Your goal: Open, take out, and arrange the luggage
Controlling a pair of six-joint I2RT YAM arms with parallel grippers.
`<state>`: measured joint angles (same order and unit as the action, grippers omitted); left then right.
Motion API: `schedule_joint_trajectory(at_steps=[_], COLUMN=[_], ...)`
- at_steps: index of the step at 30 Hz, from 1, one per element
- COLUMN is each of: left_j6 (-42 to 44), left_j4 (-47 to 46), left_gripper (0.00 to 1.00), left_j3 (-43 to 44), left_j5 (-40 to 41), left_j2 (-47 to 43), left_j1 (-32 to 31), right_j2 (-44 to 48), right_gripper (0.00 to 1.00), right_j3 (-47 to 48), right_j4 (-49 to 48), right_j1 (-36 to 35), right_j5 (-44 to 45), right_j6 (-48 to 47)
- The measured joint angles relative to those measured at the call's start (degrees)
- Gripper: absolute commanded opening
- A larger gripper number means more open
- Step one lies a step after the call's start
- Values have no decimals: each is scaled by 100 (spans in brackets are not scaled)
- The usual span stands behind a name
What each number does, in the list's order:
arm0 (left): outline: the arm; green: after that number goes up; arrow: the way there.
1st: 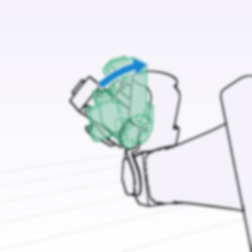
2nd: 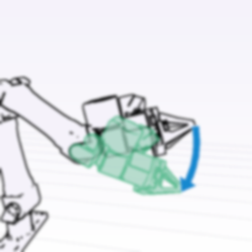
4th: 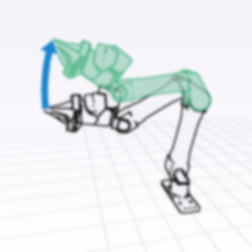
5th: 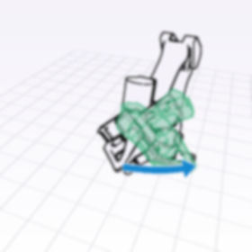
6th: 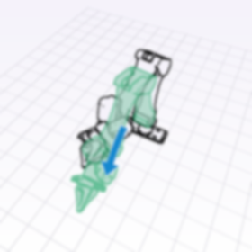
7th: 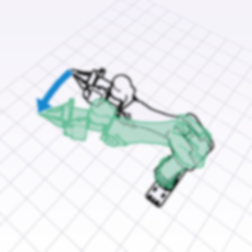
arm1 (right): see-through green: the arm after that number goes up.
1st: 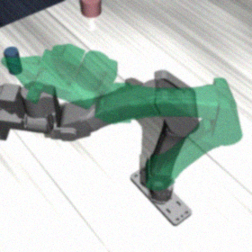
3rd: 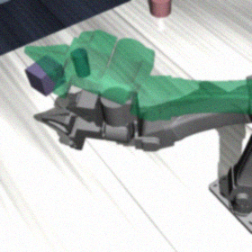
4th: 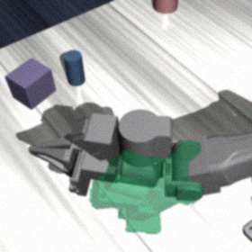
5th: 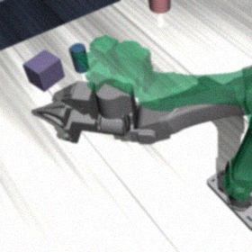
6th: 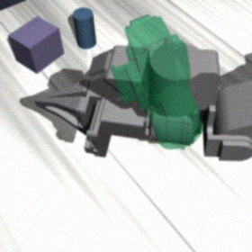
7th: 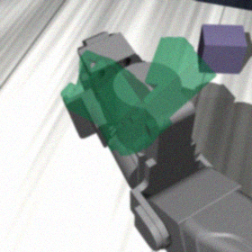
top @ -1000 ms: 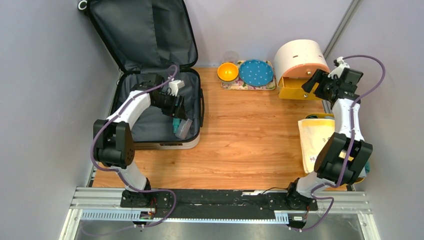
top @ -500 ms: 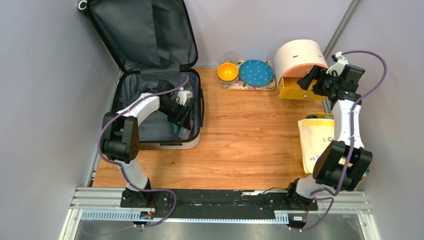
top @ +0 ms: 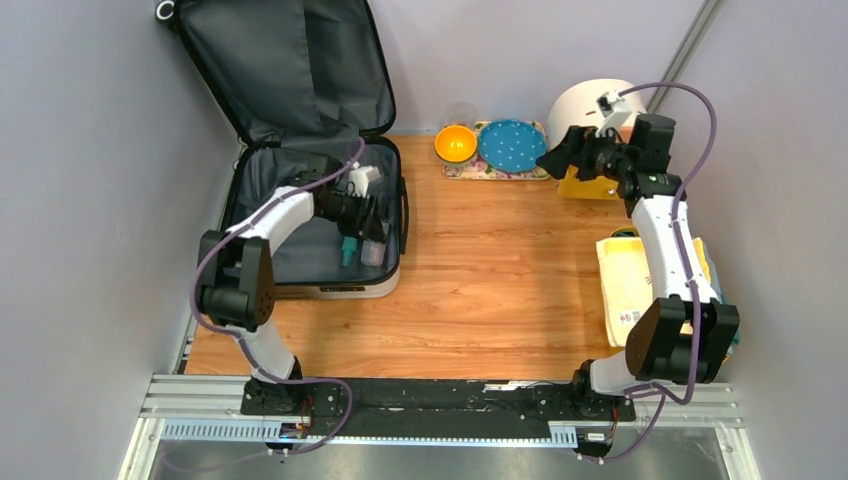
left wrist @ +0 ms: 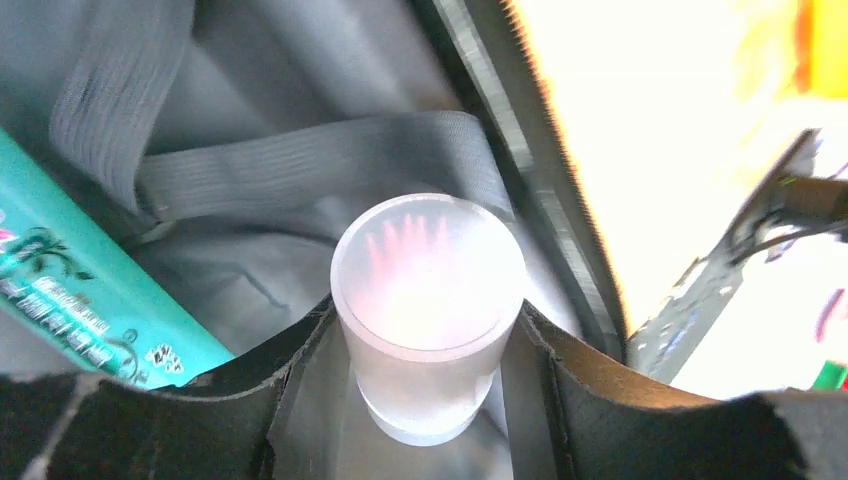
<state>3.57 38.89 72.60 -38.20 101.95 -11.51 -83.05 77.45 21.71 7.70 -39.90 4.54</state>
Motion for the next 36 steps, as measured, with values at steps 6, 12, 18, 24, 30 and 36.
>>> schedule_joint_trajectory(at_steps=[6, 12, 18, 24, 30, 36], left_j6=[-1836, -4006, -4959, -5337, -5410, -5449], left_j4=[-2076, -4778, -5810, -6245, -6360, -6360], left_gripper=[0, 0, 0, 0, 0, 0], left_j3=[-420, -1008, -1032, -1032, -1143, -1196], left_j5=[-1056, -1309, -1123, -949, -752, -678], left_j2=[-1244, -1578, -1445, -1440, -1443, -1443], left_j1=[304, 107, -275, -595, -743, -804], right_j2=[0, -98, -426, -691, -726, -763], right_gripper=[89, 89, 89, 86, 73, 75], right_j3=[42, 39, 120, 162, 177, 203], right_j4=[-369, -1222, -1429, -1362, -1294, -1134], right_j1=[-861, -2186, -3392, -3757, -3866, -3915], right_j5=[-181, -76, 413, 835, 968, 1075], right_j6=[291, 911, 782, 579, 476, 356])
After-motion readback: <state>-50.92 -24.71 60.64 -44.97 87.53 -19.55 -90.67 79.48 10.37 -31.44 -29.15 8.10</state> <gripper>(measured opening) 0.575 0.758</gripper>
